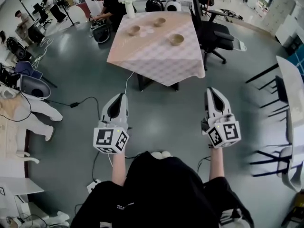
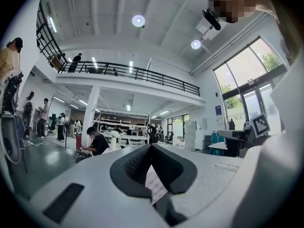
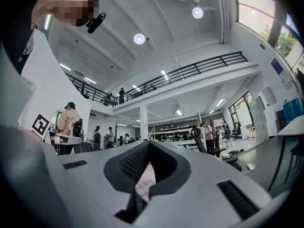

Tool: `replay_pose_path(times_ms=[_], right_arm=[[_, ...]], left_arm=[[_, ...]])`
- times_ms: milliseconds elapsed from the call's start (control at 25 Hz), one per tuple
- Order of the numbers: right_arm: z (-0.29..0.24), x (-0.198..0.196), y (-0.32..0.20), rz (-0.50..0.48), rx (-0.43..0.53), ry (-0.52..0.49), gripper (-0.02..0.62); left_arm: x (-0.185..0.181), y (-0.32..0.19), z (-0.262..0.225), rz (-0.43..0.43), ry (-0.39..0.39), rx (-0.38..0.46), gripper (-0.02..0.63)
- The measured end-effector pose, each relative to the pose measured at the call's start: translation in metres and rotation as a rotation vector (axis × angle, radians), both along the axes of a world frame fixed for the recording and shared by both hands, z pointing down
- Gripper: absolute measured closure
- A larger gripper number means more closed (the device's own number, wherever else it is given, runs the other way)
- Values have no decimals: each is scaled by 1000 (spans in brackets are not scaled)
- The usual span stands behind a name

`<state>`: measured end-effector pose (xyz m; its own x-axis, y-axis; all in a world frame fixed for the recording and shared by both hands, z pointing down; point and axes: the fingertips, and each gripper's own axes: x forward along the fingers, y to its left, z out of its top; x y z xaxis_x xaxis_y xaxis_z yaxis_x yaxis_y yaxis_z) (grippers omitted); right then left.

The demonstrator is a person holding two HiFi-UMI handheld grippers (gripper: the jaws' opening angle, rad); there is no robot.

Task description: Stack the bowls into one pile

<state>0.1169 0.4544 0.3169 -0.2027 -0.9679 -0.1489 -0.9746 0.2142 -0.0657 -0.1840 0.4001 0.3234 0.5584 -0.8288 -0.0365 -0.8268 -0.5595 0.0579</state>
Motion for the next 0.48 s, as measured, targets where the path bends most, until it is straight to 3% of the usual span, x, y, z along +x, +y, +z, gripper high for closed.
replay_pose_path(times_ms=[480], right_arm=[[18, 5, -47, -25, -38, -21, 603]], left_arm=[[0, -31, 14, -37, -24, -42, 609]])
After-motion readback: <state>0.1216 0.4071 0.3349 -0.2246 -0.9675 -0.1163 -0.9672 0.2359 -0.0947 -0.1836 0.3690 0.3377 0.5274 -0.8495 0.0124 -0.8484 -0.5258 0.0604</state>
